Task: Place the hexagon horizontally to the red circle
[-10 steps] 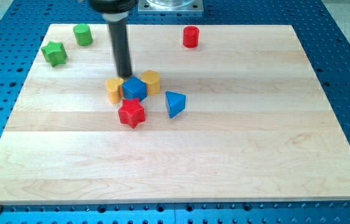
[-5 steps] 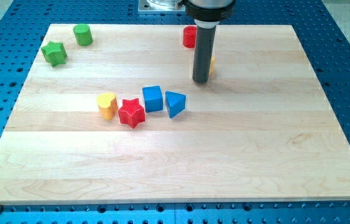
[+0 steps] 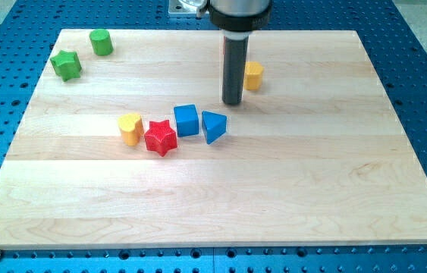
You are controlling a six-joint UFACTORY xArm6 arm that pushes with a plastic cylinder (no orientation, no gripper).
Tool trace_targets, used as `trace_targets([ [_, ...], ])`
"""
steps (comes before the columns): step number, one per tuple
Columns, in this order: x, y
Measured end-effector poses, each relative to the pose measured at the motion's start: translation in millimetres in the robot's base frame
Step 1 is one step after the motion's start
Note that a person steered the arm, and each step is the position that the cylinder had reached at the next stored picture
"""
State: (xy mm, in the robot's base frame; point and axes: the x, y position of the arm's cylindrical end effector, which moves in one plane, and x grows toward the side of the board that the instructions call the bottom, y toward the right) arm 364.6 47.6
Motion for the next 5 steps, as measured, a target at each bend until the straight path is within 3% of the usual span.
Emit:
trace_targets([
  [1, -47, 64],
  [3, -47, 13],
  [5, -83, 117],
])
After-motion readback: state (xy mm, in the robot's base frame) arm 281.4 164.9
